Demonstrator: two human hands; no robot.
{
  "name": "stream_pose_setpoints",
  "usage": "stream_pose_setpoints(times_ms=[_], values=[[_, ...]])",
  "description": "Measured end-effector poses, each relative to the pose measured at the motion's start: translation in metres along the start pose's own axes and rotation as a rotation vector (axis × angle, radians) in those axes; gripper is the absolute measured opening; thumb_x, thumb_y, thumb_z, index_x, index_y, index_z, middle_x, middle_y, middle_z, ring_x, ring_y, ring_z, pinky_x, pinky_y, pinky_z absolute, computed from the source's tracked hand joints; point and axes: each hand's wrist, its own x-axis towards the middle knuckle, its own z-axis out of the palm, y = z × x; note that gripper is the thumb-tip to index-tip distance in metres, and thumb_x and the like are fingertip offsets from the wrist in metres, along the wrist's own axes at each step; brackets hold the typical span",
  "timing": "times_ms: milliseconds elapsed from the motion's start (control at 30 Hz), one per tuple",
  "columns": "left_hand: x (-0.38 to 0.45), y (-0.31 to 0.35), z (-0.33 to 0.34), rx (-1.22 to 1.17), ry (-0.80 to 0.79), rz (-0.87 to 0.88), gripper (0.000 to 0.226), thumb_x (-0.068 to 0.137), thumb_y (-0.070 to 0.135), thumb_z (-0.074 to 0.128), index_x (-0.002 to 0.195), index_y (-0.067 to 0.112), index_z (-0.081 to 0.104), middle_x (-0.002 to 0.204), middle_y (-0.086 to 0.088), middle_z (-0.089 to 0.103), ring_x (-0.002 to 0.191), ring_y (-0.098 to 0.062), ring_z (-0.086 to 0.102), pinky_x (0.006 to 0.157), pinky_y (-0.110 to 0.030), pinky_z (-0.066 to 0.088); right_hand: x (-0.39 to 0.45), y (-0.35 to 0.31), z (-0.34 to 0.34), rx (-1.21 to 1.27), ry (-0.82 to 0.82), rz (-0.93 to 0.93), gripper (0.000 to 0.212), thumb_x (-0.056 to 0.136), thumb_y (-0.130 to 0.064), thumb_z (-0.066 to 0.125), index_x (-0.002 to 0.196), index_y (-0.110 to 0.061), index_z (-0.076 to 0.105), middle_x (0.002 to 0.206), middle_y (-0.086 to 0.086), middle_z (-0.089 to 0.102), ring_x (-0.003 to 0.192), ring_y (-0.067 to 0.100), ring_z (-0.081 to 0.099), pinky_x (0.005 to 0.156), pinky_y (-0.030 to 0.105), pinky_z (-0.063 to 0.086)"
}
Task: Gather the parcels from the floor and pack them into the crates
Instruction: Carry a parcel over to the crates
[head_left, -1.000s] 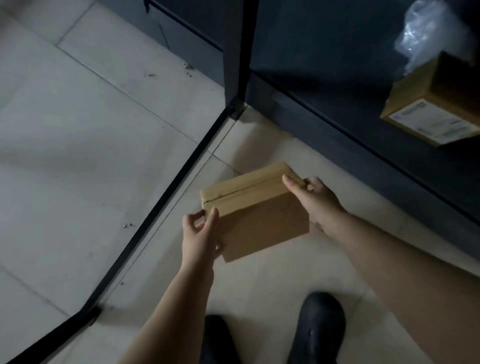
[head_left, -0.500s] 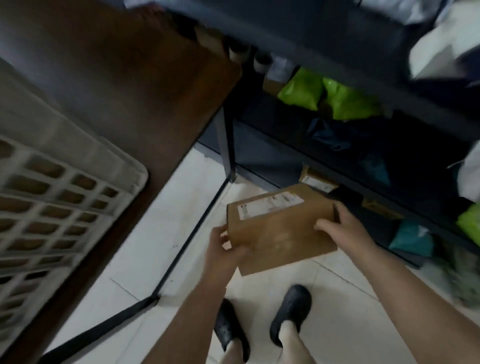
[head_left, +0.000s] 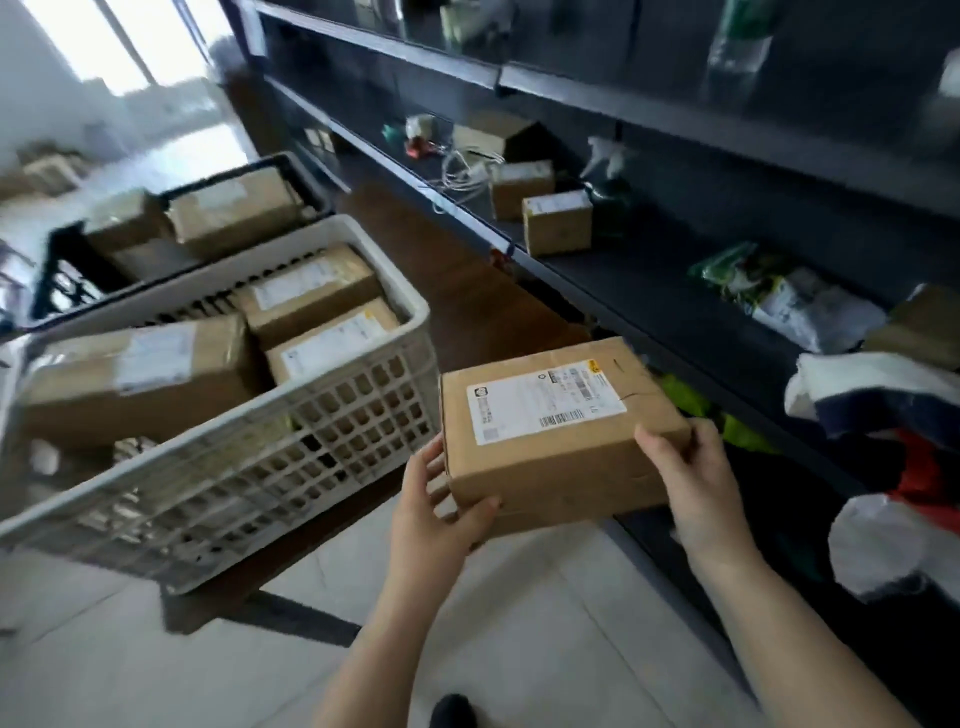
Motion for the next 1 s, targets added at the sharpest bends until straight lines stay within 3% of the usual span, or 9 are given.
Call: stream_pose_setpoints(times_ms=[133, 233, 333, 367, 433, 500, 667, 833, 1000], values=[[-0.025, 0.026, -0.025, -0.02, 0.222, 0.06, 0.067, 0.073, 0.012, 0.076, 0.114, 0.054, 0.043, 0.119, 0.018, 0.056, 0.104, -0.006, 0.058, 0.067, -0.012, 0.053, 0.001, -0.031, 0.026, 0.044, -0.182, -0.098, 0.032, 0.067, -0.057, 0.067, 0.092, -0.041, 0.055, 0.094, -0.013, 0.066, 0.079, -0.005, 0.063, 0.055, 0.013, 0.049], [-0.049, 0.043, -0.049, -0.085, 0.354, 0.066, 0.057, 0.069, 0.03, 0.074, 0.114, 0.051, 0.045, 0.116, 0.018, 0.057, 0.097, 0.001, 0.062, 0.066, -0.013, 0.053, -0.012, -0.048, 0.056, 0.09, -0.333, -0.119, 0.032, 0.065, -0.058, 0.067, 0.091, -0.043, 0.054, 0.095, -0.016, 0.065, 0.085, 0.0, 0.063, 0.061, 0.016, 0.05], [-0.076, 0.06, -0.082, -0.141, 0.516, 0.047, 0.047, 0.064, 0.049, 0.061, 0.109, 0.052, 0.045, 0.111, 0.024, 0.052, 0.087, 0.017, 0.057, 0.058, -0.003, 0.046, -0.033, -0.064, 0.095, 0.139, -0.475, -0.122, 0.043, 0.059, -0.059, 0.064, 0.096, -0.04, 0.053, 0.106, -0.006, 0.062, 0.097, 0.014, 0.062, 0.074, 0.033, 0.052], [-0.085, 0.063, -0.093, -0.146, 0.567, 0.041, 0.047, 0.063, 0.053, 0.058, 0.109, 0.054, 0.045, 0.111, 0.026, 0.05, 0.089, 0.015, 0.057, 0.057, -0.003, 0.046, -0.042, -0.069, 0.108, 0.146, -0.52, -0.13, 0.045, 0.059, -0.059, 0.063, 0.097, -0.039, 0.052, 0.107, -0.006, 0.061, 0.1, 0.016, 0.06, 0.078, 0.036, 0.052], [-0.101, 0.066, -0.119, -0.145, 0.674, 0.048, 0.05, 0.061, 0.058, 0.056, 0.109, 0.055, 0.044, 0.113, 0.027, 0.051, 0.094, 0.008, 0.055, 0.059, -0.007, 0.047, -0.061, -0.078, 0.135, 0.16, -0.6, -0.154, 0.046, 0.06, -0.057, 0.061, 0.1, -0.037, 0.05, 0.107, -0.008, 0.06, 0.101, 0.012, 0.058, 0.076, 0.029, 0.049], [-0.117, 0.067, -0.146, -0.14, 0.755, 0.066, 0.048, 0.061, 0.058, 0.057, 0.108, 0.054, 0.046, 0.112, 0.028, 0.052, 0.095, 0.009, 0.055, 0.063, -0.009, 0.044, -0.08, -0.085, 0.163, 0.182, -0.655, -0.161, 0.045, 0.06, -0.055, 0.061, 0.1, -0.036, 0.051, 0.105, -0.013, 0.06, 0.098, 0.003, 0.057, 0.072, 0.019, 0.044], [-0.156, 0.06, -0.219, -0.162, 0.884, 0.096, 0.041, 0.064, 0.051, 0.059, 0.104, 0.052, 0.051, 0.109, 0.025, 0.055, 0.086, 0.016, 0.057, 0.058, -0.004, 0.046, -0.135, -0.095, 0.238, 0.181, -0.757, -0.182, 0.037, 0.064, -0.053, 0.061, 0.097, -0.041, 0.052, 0.099, -0.024, 0.059, 0.085, -0.018, 0.054, 0.068, 0.011, 0.04], [-0.187, 0.04, -0.306, -0.167, 0.935, 0.079, 0.03, 0.08, 0.04, 0.058, 0.105, 0.054, 0.049, 0.116, 0.023, 0.053, 0.1, 0.003, 0.054, 0.071, -0.018, 0.043, -0.195, -0.091, 0.316, 0.181, -0.791, -0.171, 0.036, 0.068, -0.052, 0.06, 0.101, -0.04, 0.051, 0.099, -0.024, 0.059, 0.085, -0.016, 0.054, 0.069, 0.014, 0.039], [-0.193, 0.019, -0.384, -0.183, 0.941, 0.09, 0.03, 0.086, 0.032, 0.056, 0.113, 0.046, 0.049, 0.117, 0.018, 0.054, 0.101, 0.002, 0.054, 0.073, -0.019, 0.043, -0.235, -0.085, 0.383, 0.167, -0.77, -0.199, 0.029, 0.077, -0.043, 0.061, 0.102, -0.033, 0.05, 0.08, -0.04, 0.059, 0.073, -0.024, 0.052, 0.052, 0.001, 0.041]])
